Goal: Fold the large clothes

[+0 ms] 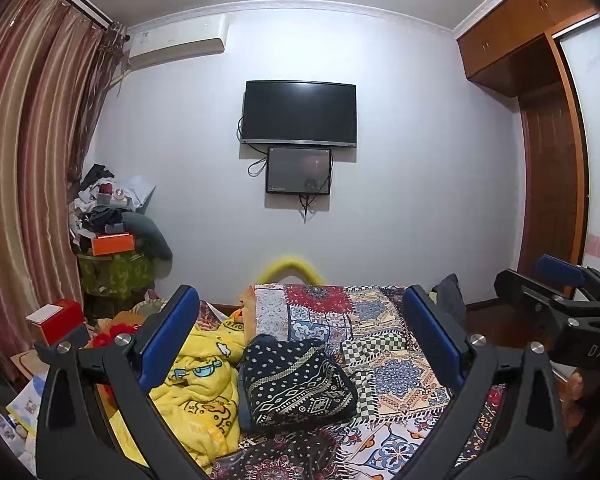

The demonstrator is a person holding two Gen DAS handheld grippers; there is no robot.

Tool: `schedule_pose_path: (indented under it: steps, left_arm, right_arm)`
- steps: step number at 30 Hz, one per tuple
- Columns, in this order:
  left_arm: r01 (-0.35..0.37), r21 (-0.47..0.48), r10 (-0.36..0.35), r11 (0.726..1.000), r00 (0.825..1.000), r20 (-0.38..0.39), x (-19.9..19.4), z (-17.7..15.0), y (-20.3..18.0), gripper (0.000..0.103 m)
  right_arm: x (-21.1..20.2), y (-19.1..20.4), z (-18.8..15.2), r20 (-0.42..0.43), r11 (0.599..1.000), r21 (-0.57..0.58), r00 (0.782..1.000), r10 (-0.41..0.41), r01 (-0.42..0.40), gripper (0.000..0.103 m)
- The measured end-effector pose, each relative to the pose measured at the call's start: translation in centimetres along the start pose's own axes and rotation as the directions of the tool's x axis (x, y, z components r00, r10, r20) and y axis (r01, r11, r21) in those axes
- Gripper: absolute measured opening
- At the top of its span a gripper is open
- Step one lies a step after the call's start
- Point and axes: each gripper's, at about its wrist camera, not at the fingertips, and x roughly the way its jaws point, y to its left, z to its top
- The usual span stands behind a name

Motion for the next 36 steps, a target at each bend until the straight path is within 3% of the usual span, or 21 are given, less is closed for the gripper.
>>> schedule_pose_path:
  steps: [36]
  left_arm:
    - [0.037,-0.002,-0.037,0.999,0.999,-0.012,0.57,0.01,0.35,0.102]
  right_arm:
    - [-0.31,-0.67,0.25,-0.003,0.999,0.027,1.0,-0.021,0.021,0.103]
